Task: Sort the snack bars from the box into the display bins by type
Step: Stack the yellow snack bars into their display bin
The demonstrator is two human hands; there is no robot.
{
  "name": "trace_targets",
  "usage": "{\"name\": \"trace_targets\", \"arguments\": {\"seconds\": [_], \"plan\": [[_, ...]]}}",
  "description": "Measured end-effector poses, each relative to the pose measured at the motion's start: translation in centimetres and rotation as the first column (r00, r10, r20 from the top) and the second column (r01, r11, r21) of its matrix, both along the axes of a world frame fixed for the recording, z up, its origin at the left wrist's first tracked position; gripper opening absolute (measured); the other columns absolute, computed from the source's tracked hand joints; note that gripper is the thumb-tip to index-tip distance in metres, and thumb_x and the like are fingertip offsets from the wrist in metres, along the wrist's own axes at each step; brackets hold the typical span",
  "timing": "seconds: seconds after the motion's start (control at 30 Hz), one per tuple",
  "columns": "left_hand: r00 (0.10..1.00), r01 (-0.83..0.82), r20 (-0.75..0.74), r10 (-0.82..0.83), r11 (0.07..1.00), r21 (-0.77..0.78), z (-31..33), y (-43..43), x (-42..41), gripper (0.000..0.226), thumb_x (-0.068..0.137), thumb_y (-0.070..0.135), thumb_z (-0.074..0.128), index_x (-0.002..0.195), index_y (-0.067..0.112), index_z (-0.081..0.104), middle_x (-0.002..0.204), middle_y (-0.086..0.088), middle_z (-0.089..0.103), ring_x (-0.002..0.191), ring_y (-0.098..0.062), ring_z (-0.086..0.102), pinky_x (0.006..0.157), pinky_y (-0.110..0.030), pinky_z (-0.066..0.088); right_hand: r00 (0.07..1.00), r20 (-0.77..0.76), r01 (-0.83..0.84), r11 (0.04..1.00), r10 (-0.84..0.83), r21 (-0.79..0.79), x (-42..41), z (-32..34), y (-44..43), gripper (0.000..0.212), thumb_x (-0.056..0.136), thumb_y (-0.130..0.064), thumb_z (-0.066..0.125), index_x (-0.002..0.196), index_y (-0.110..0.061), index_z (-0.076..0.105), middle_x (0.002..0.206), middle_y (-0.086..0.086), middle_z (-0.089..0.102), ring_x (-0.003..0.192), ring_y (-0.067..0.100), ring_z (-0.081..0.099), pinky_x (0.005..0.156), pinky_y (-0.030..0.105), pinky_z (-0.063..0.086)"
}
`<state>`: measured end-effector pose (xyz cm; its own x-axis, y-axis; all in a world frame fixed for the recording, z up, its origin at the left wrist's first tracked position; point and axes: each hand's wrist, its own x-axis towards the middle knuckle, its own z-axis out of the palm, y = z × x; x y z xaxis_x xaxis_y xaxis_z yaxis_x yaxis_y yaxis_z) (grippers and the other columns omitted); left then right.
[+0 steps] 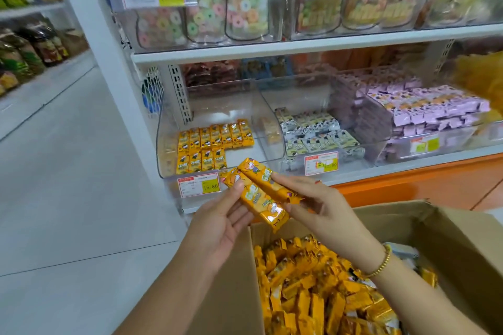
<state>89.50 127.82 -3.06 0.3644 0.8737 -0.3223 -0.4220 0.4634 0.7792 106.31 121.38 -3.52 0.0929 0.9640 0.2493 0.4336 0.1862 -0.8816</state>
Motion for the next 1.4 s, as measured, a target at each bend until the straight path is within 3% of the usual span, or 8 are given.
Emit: {"name": "trace_targets", "arguments": {"seconds": [0.2,0.4,0.57,0.63,0.87,1.03,1.2,1.4], "plan": [[0.996,0.011,-0.088,-0.001,0.993,0.114,1.1,1.8,0.2,0.022,0.075,0.023,0.066,0.093,0.012,0.068,0.088,-0.007,0.075,0.078,-0.016,0.072,0.067,-0.027,0.058,0.941,0.321,0.096,0.994,-0.105,0.043,-1.2,0.5,1.9,0.046,0.062,-0.066,0.067,0.098,-0.043,0.049,0.107,-0.023,0.050,0.104,-0.006,0.045,0.084,0.011,0.038],[0.949,0.091,-0.310,0.048,0.903,0.420,3.2,5.0,-0.6,0.037,0.073,0.035,0.066,0.103,0.014,0.070,0.101,-0.002,0.073,0.099,-0.016,0.068,0.087,-0.028,0.054,0.927,0.339,0.153,0.987,-0.162,0.051,-3.1,3.9,6.9,0.041,0.070,-0.036,0.074,0.092,-0.025,0.040,0.093,-0.008,0.050,0.081,0.010,0.051,0.065,0.022,0.042],[0.228,0.533,-0.856,0.465,0.676,0.509,1.1,7.5,-4.0,0.043,0.088,0.035,0.062,0.130,0.025,0.056,0.126,0.004,0.061,0.111,-0.014,0.059,0.091,-0.025,0.045,0.914,0.375,0.258,0.934,-0.153,-0.248,-2.8,4.2,16.9,0.041,0.069,-0.031,0.072,0.090,-0.019,0.039,0.092,0.007,0.066,0.081,0.025,0.065,0.071,0.038,0.055],[0.107,0.663,-0.878,0.467,0.624,0.413,0.6,7.6,-5.0,0.044,0.090,0.034,0.057,0.133,0.033,0.050,0.132,0.010,0.056,0.117,-0.010,0.053,0.094,-0.022,0.042,0.884,0.457,0.290,0.878,-0.094,-0.380,-3.3,3.4,19.7,0.031,0.078,-0.033,0.066,0.096,-0.014,0.050,0.093,0.008,0.069,0.077,0.022,0.068,0.064,0.031,0.056],[0.200,0.687,-0.868,0.455,0.566,0.455,0.4,8.1,-6.1,0.049,0.093,0.034,0.053,0.140,0.039,0.038,0.141,0.018,0.045,0.125,-0.002,0.045,0.098,-0.015,0.034,0.608,0.698,0.292,0.711,0.378,-0.640,-4.2,1.5,22.7,0.040,0.090,-0.033,0.061,0.062,-0.014,0.040,0.068,0.001,0.041,0.084,0.022,0.047,0.073,0.031,0.043],[0.159,0.704,-0.847,0.507,0.543,0.458,0.5,7.9,-5.7,0.050,0.094,0.033,0.052,0.141,0.037,0.037,0.140,0.016,0.047,0.124,-0.004,0.045,0.098,-0.016,0.035,0.899,0.392,0.137,0.722,0.197,-0.678,-3.9,1.3,22.3,0.039,0.100,-0.027,0.042,0.065,-0.012,0.048,0.072,0.009,0.060,0.050,0.016,0.043,0.051,0.025,0.038],[0.197,0.694,-0.834,0.515,0.528,0.490,0.3,7.1,-4.6,0.049,0.094,0.030,0.053,0.141,0.028,0.041,0.142,0.011,0.046,0.127,-0.007,0.045,0.098,-0.017,0.035,0.886,0.463,0.229,0.836,0.034,-0.498,-2.8,3.7,18.8,0.028,0.098,-0.014,0.040,0.111,-0.002,0.063,0.118,0.015,0.060,0.097,0.025,0.058,0.078,0.027,0.043],[0.371,0.686,-0.767,0.523,0.403,0.606,-1.4,4.5,-2.3,0.032,0.096,0.029,0.049,0.127,0.029,0.056,0.130,0.016,0.054,0.122,-0.003,0.047,0.094,-0.009,0.032,0.930,0.314,0.233,0.967,-0.190,-0.105,0.3,3.5,10.1,0.035,0.093,-0.023,0.054,0.071,0.003,0.062,0.066,0.015,0.066,0.061,0.025,0.063,0.061,0.034,0.055]]}}
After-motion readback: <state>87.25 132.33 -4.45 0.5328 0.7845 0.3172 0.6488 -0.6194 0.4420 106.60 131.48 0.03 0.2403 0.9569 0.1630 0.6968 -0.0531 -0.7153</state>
